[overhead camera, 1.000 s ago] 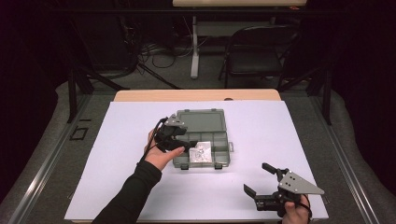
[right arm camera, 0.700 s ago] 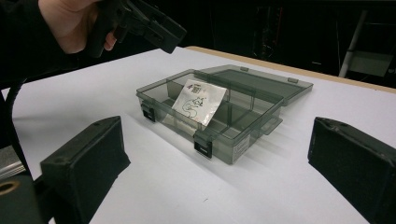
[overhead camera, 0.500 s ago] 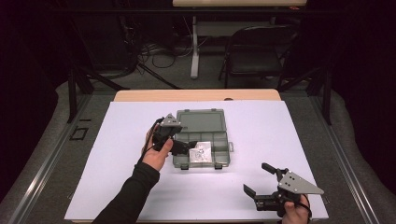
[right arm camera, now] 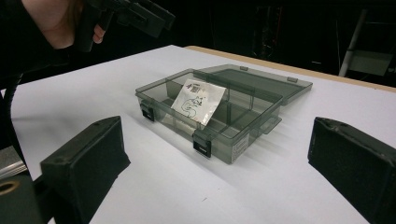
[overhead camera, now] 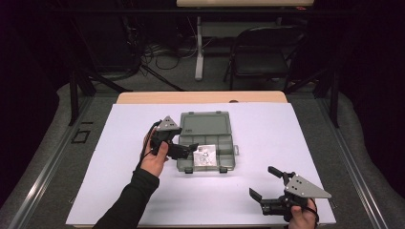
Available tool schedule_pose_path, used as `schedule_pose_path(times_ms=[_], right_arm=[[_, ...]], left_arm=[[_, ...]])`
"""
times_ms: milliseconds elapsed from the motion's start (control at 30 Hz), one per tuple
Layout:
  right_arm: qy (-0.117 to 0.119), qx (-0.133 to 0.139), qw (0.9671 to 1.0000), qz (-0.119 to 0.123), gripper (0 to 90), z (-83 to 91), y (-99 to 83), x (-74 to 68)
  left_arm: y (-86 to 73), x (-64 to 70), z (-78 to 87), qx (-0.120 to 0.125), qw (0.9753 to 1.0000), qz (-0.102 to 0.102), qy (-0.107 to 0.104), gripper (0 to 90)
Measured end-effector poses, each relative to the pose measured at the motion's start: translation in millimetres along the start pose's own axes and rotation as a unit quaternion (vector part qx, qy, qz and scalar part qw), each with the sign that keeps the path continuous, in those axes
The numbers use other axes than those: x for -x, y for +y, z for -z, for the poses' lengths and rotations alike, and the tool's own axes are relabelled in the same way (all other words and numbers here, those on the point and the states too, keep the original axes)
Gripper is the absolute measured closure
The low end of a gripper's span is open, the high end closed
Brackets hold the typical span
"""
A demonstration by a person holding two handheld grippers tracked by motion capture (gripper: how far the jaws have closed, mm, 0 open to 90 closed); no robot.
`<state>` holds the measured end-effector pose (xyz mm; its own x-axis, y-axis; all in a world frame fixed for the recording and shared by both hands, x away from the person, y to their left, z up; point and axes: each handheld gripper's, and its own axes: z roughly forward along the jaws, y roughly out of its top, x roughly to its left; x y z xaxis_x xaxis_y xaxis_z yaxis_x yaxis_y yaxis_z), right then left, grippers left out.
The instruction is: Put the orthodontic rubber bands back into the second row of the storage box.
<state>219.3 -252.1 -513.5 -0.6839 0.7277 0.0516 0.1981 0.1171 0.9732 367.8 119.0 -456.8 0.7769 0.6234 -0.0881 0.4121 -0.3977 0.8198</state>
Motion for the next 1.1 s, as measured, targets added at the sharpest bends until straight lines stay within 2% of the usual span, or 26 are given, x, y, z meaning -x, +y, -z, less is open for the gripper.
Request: schedule_pose_path(times_ms=[433,600,700,933,967,1100], right_arm=[[-0.001,0.004,1.0,0.001,3.4,-0.3,0.5,-1.8],[-0.001,0.005,1.0,0.003,3.4,-0.2,0.6,-1.7],[-0.004,-0.006,1.0,0.002,3.4,1.4,1.0,-1.5],[-0.001,0.005,1.0,0.002,3.4,0.0,0.7,-1.7],[0.0,-0.006,1.0,0.004,3.4,1.8,1.3,-1.3],[-0.002,0.005,1.0,0.001,3.4,0.4,0.7,-1.7]], left_arm=[[-11.4,-2.4,32.2,0.032,0.9994,0.004,0.012,13.1],[-17.4,-3.8,47.7,0.046,0.9987,-0.004,0.02,13.2],[-22.1,-4.8,56.6,0.053,0.9983,-0.003,0.025,13.1],[-37.3,-8.6,80.4,0.085,0.9957,0.01,0.035,13.2],[-39.3,-9.0,82.9,0.088,0.9953,0.012,0.038,13.2],[-50.6,-10.6,94.3,0.098,0.9939,0.016,0.049,13.2]])
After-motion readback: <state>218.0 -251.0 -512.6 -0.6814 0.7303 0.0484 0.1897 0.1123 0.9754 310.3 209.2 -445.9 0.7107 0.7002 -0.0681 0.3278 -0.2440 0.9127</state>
